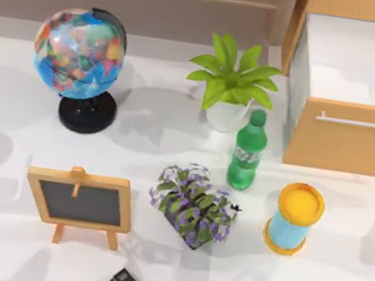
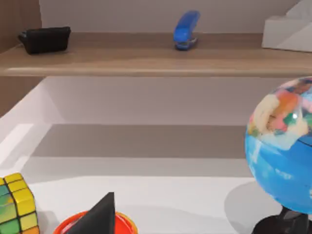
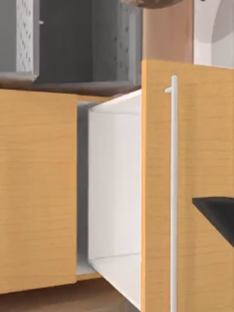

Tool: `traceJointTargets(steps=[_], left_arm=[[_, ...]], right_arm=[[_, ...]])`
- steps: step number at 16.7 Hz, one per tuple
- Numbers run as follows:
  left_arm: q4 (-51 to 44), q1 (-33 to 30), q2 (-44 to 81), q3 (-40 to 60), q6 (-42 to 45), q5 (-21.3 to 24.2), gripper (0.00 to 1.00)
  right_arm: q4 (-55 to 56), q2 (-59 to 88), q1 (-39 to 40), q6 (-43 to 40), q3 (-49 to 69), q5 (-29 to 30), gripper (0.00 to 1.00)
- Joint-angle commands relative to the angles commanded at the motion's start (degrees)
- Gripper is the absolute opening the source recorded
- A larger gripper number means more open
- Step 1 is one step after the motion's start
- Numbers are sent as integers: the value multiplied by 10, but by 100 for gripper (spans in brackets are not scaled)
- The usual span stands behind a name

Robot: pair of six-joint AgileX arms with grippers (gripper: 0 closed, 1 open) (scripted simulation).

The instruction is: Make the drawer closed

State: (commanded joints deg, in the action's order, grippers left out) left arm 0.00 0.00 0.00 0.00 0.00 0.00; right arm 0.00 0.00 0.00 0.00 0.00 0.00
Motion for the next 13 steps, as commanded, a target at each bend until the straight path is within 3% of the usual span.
traceJointTargets(steps=[5, 13], left_arm=[[0, 0, 0, 0, 0, 0, 100], [0, 0, 0, 0, 0, 0, 100]], right_arm=[[29, 41, -35, 1, 27, -37, 100], [180, 341, -234, 3, 166, -234, 100]])
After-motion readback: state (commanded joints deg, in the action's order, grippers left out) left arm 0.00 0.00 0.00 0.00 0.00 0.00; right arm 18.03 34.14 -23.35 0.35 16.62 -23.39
